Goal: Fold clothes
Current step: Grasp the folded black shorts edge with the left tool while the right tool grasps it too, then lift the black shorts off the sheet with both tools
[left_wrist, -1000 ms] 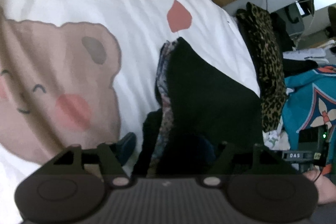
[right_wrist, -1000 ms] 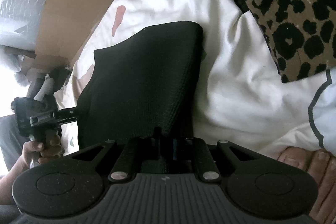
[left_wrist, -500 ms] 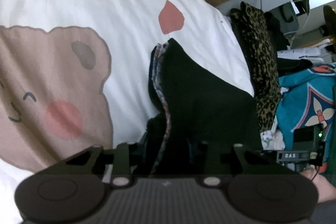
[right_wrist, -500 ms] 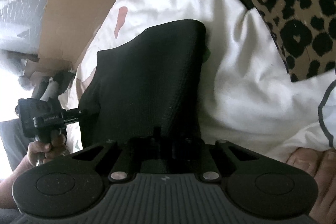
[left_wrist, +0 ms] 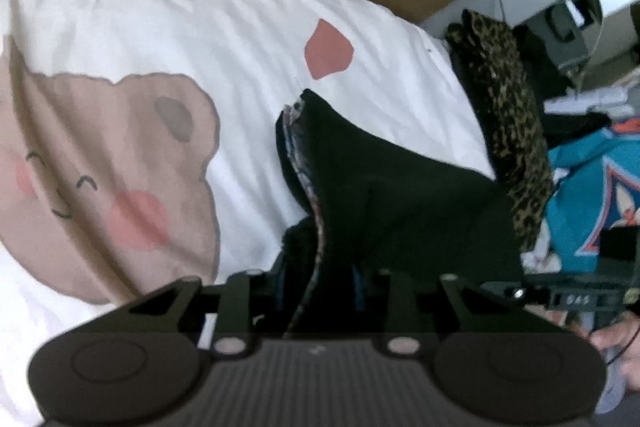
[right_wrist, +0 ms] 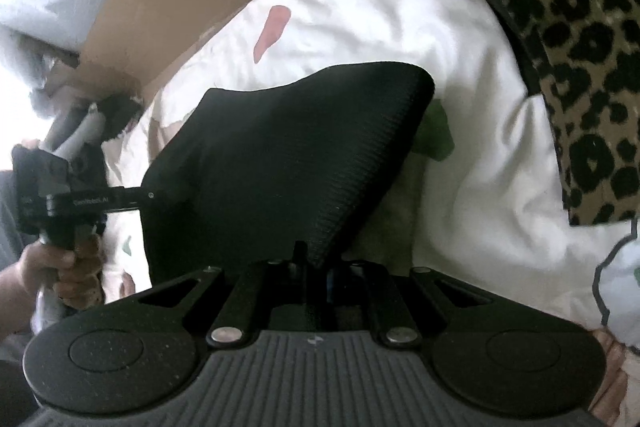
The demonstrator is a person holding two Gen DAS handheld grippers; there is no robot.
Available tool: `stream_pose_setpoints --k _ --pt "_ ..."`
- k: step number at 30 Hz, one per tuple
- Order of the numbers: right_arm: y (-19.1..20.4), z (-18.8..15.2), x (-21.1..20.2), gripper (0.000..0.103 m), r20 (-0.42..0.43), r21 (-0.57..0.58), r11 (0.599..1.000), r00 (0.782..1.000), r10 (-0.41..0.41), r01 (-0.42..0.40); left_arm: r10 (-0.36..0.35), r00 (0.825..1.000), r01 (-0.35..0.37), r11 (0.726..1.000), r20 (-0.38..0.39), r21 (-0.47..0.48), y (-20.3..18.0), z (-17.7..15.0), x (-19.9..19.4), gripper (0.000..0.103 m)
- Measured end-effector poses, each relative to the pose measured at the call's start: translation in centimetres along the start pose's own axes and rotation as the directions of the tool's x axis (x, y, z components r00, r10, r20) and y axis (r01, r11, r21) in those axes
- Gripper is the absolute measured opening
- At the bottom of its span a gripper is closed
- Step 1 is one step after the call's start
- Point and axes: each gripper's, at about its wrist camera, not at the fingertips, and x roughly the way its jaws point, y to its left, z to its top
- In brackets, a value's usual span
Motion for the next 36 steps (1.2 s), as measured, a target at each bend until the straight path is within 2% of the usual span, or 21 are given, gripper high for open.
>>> stream_pose_setpoints --k 5,13,17,27,31,36 --pt "1.6 1.3 -0.6 0.006 -0.013 -0.015 1.0 1.0 -0.017 0.017 0.109 0.994 -0.107 0.992 -0.033 0.064 -2.0 0.3 -0.4 0.03" --pt "5.5 2.7 -3.4 0.006 -0.003 -0.085 0.996 1.0 -0.017 0.017 0.125 0.992 -0.124 0.99 -0.009 0.064 -4.5 0.1 -4.9 0.029" --pt "7.4 3.0 -5.3 0.006 0.022 -0.116 0.993 1.0 -0.004 0.006 0.137 0.99 -0.139 0.986 0.022 0.096 -6.0 -0.2 -7.0 0.029" --pt "12.9 4.4 -11.3 0.006 0.123 -0.175 0.984 0.992 -0.01 0.032 0.147 0.98 -0.163 0.98 0.137 0.118 -10.3 1.7 -14.4 0.029" --pt "15.6 5.3 -14.4 0.006 0.181 -0.202 0.979 0.983 -0.001 0.038 0.152 0.965 -0.175 0.98 0.212 0.098 -12.1 2.6 -18.5 0.029" --pt "19.3 7.1 -19.0 0.006 0.257 -0.244 0.968 0.966 0.007 0.057 0.15 0.939 -0.177 0.982 0.309 0.063 -15.1 3.8 -23.1 0.029"
